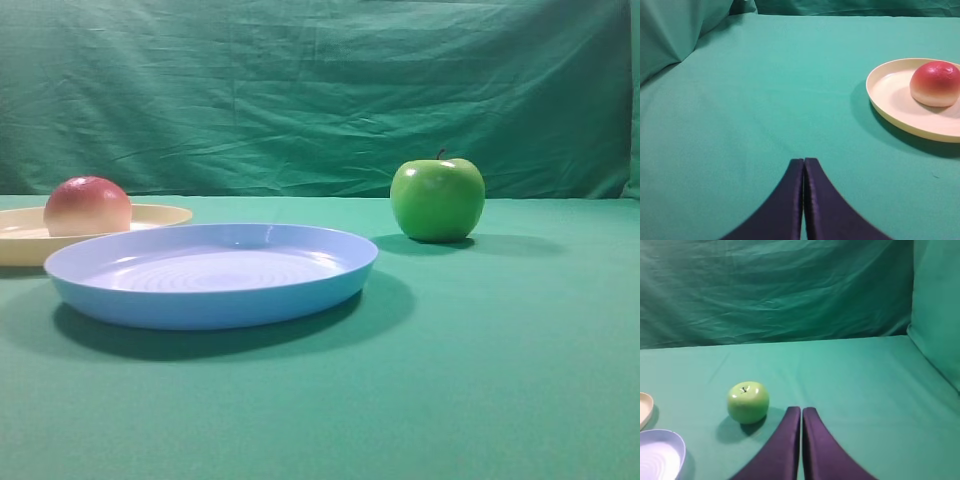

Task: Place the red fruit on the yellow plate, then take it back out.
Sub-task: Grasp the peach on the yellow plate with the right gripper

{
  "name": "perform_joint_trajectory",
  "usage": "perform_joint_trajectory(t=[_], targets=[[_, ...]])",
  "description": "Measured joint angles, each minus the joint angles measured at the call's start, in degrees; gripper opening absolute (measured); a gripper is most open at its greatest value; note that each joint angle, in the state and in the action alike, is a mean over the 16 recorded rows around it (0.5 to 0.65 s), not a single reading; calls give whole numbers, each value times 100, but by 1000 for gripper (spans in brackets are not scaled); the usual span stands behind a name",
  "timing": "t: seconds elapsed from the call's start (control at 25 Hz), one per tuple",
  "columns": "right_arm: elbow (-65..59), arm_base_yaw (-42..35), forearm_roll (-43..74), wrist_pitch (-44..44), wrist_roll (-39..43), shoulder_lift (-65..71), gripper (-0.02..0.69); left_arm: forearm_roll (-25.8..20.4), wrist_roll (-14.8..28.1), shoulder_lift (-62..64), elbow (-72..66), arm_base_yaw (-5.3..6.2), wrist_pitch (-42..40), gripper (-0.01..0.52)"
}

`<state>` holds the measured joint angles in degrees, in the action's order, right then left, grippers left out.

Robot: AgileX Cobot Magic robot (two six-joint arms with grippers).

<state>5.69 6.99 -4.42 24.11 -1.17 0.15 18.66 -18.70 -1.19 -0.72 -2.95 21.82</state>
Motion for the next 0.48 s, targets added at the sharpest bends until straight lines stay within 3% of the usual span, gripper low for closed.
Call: perform_joint_trajectory(t=[0.48], targets=[[-688,-7,6,-163,-44,-74,0,0,0,0,0,0,0,0]])
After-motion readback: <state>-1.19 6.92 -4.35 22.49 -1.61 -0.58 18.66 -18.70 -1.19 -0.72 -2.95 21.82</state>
